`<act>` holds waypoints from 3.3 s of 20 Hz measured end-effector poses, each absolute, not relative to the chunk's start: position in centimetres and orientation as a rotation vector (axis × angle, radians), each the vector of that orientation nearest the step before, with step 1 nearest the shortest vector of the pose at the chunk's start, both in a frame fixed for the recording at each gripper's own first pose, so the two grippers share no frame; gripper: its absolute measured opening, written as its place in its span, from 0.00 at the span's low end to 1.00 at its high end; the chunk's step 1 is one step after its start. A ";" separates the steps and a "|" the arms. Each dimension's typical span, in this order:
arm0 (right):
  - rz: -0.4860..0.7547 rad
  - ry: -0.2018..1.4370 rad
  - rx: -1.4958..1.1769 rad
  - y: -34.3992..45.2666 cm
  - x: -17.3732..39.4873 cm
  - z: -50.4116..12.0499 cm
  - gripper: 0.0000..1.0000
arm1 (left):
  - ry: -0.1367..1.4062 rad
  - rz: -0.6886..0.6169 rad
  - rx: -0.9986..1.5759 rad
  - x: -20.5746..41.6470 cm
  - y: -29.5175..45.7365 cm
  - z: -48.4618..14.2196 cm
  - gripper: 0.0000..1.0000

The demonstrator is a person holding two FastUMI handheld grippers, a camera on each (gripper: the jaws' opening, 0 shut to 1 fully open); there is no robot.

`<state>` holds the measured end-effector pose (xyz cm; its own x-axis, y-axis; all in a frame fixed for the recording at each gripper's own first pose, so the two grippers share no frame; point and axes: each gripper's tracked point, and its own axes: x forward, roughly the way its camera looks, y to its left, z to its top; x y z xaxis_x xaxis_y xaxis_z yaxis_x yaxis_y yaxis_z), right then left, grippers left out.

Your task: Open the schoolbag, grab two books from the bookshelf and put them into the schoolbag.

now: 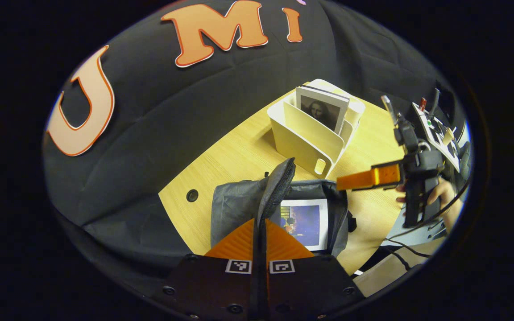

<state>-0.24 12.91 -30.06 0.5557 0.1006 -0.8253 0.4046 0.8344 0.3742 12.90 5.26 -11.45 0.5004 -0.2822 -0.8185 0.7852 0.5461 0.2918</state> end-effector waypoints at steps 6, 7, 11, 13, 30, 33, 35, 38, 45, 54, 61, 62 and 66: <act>-0.226 0.973 0.300 4.9 0.4 -22.8 0.98 | 0.820 -0.733 0.776 12.6 5.6 -11.1 0.00; -0.224 0.968 0.271 4.0 1.1 -21.5 0.98 | 0.828 -0.736 0.779 12.6 5.5 -11.1 0.00; -0.195 0.952 0.145 2.4 5.8 -16.9 0.98 | 0.880 -0.696 0.780 13.3 5.9 -11.9 0.01; -0.165 0.950 0.039 2.0 9.0 -14.8 0.98 | 0.907 -0.694 0.780 13.1 5.8 -12.2 0.00; -0.074 1.283 -0.392 2.3 22.1 -22.3 0.79 | 1.015 -0.590 0.758 12.3 6.7 -12.2 0.00; -0.103 1.301 -0.369 2.1 22.6 -23.6 0.53 | 1.011 -0.574 0.748 12.8 7.0 -12.3 0.01; -0.105 1.306 -0.360 2.3 22.7 -23.9 0.48 | 1.014 -0.573 0.740 13.0 7.1 -12.4 0.00; -0.130 1.299 -0.368 2.3 22.6 -23.7 0.35 | 1.004 -0.579 0.748 13.3 7.2 -12.4 0.01; -0.103 1.210 -0.346 4.7 22.4 -17.2 0.33 | 0.950 -0.610 0.761 13.9 7.5 -11.0 0.00; -0.042 0.977 -0.315 9.4 17.9 -4.0 0.31 | 0.911 -0.711 0.773 14.3 7.4 -11.2 0.00; 0.132 0.914 -0.110 14.6 8.3 -3.4 0.31 | 0.876 -0.793 0.853 14.9 7.0 -11.1 0.00; 0.142 0.921 -0.052 15.0 7.1 -4.3 0.31 | 0.872 -0.802 0.864 14.9 7.1 -10.9 0.00; 0.135 0.958 0.168 15.5 3.4 -10.2 0.30 | 0.868 -0.834 0.890 14.9 6.9 -10.6 0.00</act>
<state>3.42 15.51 -10.21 0.5688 0.1887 -0.8005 -0.0401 0.9785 0.2022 14.87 6.94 -10.58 0.4009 -0.2359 -0.8852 0.8750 0.3849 0.2937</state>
